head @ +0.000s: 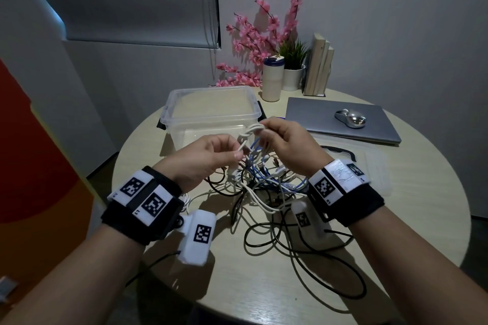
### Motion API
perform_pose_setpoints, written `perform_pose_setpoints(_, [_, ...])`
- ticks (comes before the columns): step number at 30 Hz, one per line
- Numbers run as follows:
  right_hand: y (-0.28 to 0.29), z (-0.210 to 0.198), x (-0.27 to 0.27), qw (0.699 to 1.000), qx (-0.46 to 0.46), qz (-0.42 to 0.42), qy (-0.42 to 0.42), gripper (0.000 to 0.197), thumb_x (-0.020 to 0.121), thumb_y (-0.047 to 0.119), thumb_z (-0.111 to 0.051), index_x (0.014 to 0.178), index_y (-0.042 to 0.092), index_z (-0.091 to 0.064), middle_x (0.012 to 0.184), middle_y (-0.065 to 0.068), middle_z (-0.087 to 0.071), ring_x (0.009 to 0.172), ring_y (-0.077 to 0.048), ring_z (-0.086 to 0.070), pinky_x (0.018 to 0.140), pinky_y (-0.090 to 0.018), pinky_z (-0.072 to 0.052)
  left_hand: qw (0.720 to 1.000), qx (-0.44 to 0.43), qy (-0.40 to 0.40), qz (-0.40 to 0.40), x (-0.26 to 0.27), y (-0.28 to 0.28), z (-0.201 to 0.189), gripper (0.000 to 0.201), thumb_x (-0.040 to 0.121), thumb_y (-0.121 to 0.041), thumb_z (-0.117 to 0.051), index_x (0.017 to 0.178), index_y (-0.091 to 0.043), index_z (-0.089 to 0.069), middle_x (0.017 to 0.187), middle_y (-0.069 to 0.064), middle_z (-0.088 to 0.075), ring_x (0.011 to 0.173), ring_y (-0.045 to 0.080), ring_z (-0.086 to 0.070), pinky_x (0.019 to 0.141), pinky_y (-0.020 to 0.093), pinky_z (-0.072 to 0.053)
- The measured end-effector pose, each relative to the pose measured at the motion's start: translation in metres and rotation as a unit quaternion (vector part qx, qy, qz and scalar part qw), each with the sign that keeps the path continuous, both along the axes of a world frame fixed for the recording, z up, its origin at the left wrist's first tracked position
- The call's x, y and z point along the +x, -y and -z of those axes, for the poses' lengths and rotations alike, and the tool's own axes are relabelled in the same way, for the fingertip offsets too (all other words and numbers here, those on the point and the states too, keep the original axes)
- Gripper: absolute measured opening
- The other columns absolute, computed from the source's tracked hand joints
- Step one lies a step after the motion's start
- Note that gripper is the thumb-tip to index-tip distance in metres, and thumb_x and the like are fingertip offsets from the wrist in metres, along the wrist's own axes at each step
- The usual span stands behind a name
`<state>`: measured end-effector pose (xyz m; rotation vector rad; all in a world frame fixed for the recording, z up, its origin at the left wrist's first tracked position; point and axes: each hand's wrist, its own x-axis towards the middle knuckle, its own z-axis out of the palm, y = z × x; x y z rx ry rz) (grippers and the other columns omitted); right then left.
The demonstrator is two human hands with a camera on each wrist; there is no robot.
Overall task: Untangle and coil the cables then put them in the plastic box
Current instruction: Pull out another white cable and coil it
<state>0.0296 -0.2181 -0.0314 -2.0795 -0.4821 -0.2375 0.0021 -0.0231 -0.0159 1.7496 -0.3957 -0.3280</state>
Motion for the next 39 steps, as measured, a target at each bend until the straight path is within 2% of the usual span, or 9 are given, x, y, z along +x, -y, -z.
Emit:
perform_pose_setpoints(4, [0.003, -0.005, -0.001, 0.999, 0.019, 0.018, -0.022, 0.015, 0.098, 0.016, -0.048, 0.1, 0.021, -0.062, 0.066, 0.004, -0.054, 0.058, -0.007, -0.05, 0.061, -0.027, -0.045, 0.982, 0.155, 0.101, -0.048, 0.012, -0.004, 0.002, 0.017, 0.092, -0.009, -0.057, 0.078, -0.017, -0.054, 0.081, -0.003, -0.072, 0.067, 0.019, -0.057, 0.066, 0.035, -0.047])
perform_pose_setpoints(7, [0.004, -0.006, -0.004, 0.997, 0.048, 0.008, -0.057, 0.018, 0.098, 0.013, -0.046, 0.1, 0.019, -0.063, 0.064, 0.005, -0.051, 0.051, -0.001, -0.046, 0.054, -0.019, -0.041, 0.898, 0.337, 0.253, -0.125, 0.012, -0.005, 0.0, 0.013, 0.089, -0.026, -0.063, 0.077, -0.026, -0.057, 0.079, -0.012, -0.061, 0.081, 0.019, -0.057, 0.074, 0.035, -0.047])
perform_pose_setpoints(12, [-0.002, -0.011, -0.004, 0.958, 0.239, -0.04, -0.153, 0.022, 0.098, 0.006, -0.045, 0.094, 0.013, -0.066, 0.059, 0.001, -0.051, 0.053, -0.011, -0.046, 0.053, -0.026, -0.042, 0.819, 0.337, 0.432, -0.17, 0.015, -0.001, 0.01, 0.008, 0.091, -0.02, -0.06, 0.093, -0.014, -0.064, 0.086, 0.002, -0.057, 0.078, 0.022, -0.054, 0.067, 0.036, -0.047])
perform_pose_setpoints(15, [-0.006, -0.016, -0.005, 0.932, 0.313, -0.071, -0.17, 0.02, 0.097, 0.003, -0.043, 0.095, 0.006, -0.063, 0.064, -0.006, -0.048, 0.051, -0.012, -0.046, 0.049, -0.023, -0.045, 0.87, 0.235, 0.391, -0.19, 0.018, 0.009, 0.015, 0.004, 0.09, -0.012, -0.061, 0.088, -0.01, -0.064, 0.08, 0.004, -0.063, 0.074, 0.022, -0.06, 0.067, 0.033, -0.051])
perform_pose_setpoints(19, [-0.004, -0.018, -0.005, 0.911, 0.368, -0.08, -0.169, 0.02, 0.098, 0.004, -0.041, 0.101, 0.002, -0.061, 0.059, -0.003, -0.05, 0.046, -0.008, -0.049, 0.05, -0.024, -0.049, 0.975, -0.071, 0.134, -0.16, 0.01, 0.027, 0.011, 0.012, 0.09, -0.001, -0.059, 0.085, -0.01, -0.066, 0.078, 0.005, -0.071, 0.073, 0.013, -0.067, 0.071, 0.026, -0.056])
perform_pose_setpoints(22, [-0.003, -0.016, -0.002, 0.925, 0.353, -0.038, -0.138, 0.021, 0.098, 0.006, -0.044, 0.108, 0.002, -0.062, 0.059, -0.002, -0.051, 0.045, -0.006, -0.05, 0.049, -0.023, -0.049, 0.98, -0.142, 0.085, -0.108, 0.003, 0.028, 0.01, 0.026, 0.087, 0.015, -0.049, 0.096, -0.004, -0.065, 0.081, 0.001, -0.072, 0.074, 0.008, -0.067, 0.069, 0.017, -0.052])
perform_pose_setpoints(27, [-0.005, -0.013, 0.0, 0.951, 0.292, 0.01, -0.106, 0.019, 0.097, 0.011, -0.049, 0.094, 0.015, -0.067, 0.059, 0.0, -0.057, 0.051, -0.011, -0.053, 0.056, -0.029, -0.044, 0.979, -0.151, 0.099, -0.093, -0.002, 0.026, 0.013, 0.038, 0.074, 0.016, -0.066, 0.106, -0.003, -0.062, 0.095, 0.006, -0.072, 0.088, 0.016, -0.068, 0.086, 0.028, -0.054])
perform_pose_setpoints(36, [-0.007, -0.006, -0.007, 0.961, 0.249, 0.027, -0.113, 0.017, 0.094, 0.011, -0.055, 0.103, 0.015, -0.068, 0.083, -0.012, -0.065, 0.063, -0.022, -0.052, 0.049, -0.025, -0.041, 0.967, -0.217, 0.038, -0.127, -0.004, 0.032, 0.015, 0.018, 0.081, 0.004, -0.065, 0.098, -0.003, -0.062, 0.086, 0.009, -0.068, 0.078, 0.015, -0.067, 0.072, 0.024, -0.056])
perform_pose_setpoints(39, [-0.004, -0.001, -0.004, 0.973, 0.216, 0.07, -0.05, 0.017, 0.086, 0.011, -0.067, 0.092, 0.026, -0.066, 0.094, -0.005, -0.065, 0.069, -0.023, -0.061, 0.052, -0.036, -0.053, 0.97, -0.187, 0.034, -0.153, -0.001, 0.032, 0.015, 0.015, 0.081, 0.005, -0.065, 0.093, -0.004, -0.063, 0.083, 0.015, -0.061, 0.069, 0.014, -0.064, 0.065, 0.021, -0.055])
